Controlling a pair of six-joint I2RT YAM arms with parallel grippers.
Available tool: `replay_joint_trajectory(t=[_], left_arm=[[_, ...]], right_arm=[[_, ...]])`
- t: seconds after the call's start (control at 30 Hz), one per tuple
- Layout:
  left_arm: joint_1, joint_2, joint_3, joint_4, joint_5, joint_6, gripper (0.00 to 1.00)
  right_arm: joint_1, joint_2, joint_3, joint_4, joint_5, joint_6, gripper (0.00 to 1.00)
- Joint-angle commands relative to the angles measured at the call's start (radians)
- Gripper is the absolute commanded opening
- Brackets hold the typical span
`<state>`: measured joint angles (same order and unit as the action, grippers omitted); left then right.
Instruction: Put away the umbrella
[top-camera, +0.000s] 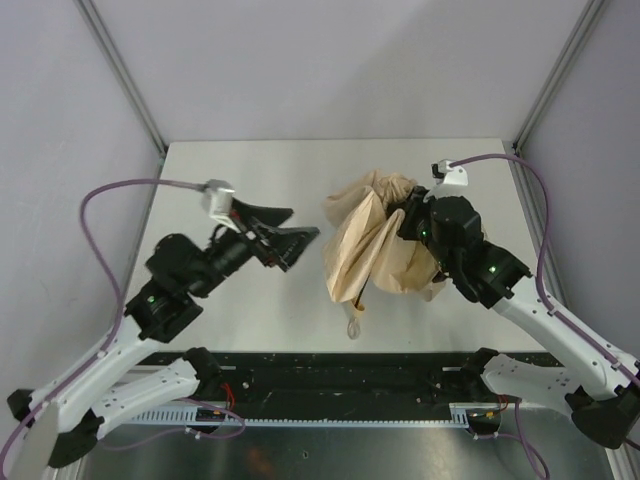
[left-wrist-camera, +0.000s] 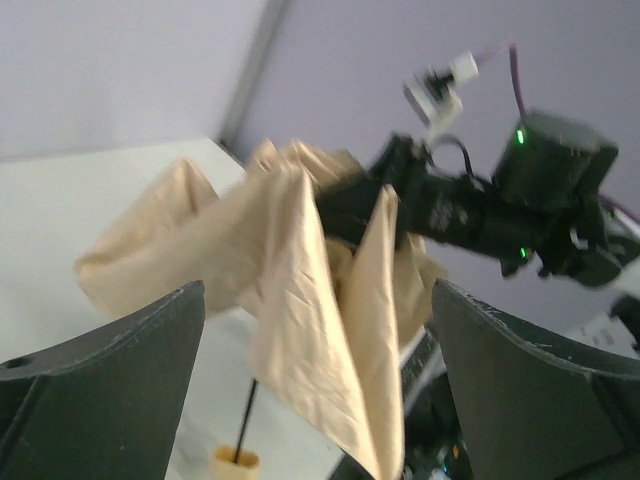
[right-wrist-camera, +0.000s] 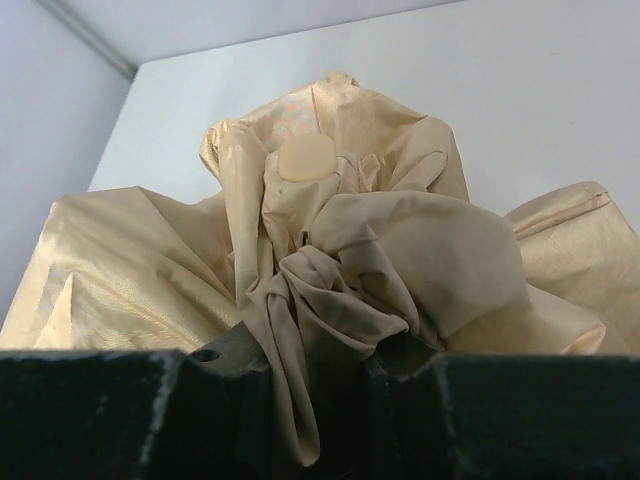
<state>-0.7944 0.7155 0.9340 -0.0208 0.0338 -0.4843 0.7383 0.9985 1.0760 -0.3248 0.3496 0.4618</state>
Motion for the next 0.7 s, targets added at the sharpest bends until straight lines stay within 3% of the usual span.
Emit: replay_joint_trajectory(t=[0.0, 0.23, 0.47, 0.53, 0.67], left_arm=[[-0.102, 0.101, 0.009, -0.04, 0.105, 0.041, 0.98], [-0.17, 0.079, -0.12, -0.005, 0.068, -0.112, 0.98], [-0.179, 0.039, -0.325, 0.264, 0.054, -0.364, 0.98], [-0.18, 0.066, -0.324, 0.298, 0.055, -0.379, 0.94], [-0.18, 0.117, -0.3, 0.341, 0.044, -0.381, 0.77]], right_arm=[[0.0, -0.012, 0.072, 0.031, 0.18, 0.043, 0.0], [-0.005, -0.034, 0.074, 0.008, 0.222, 0.001, 0.0], [0.0, -0.043, 0.075, 0.004, 0.243, -0.003, 0.0], [0.008, -0.048, 0.073, 0.007, 0.247, -0.003, 0.0], [0.025, -0.06, 0.073, 0.013, 0.249, -0.011, 0.0]])
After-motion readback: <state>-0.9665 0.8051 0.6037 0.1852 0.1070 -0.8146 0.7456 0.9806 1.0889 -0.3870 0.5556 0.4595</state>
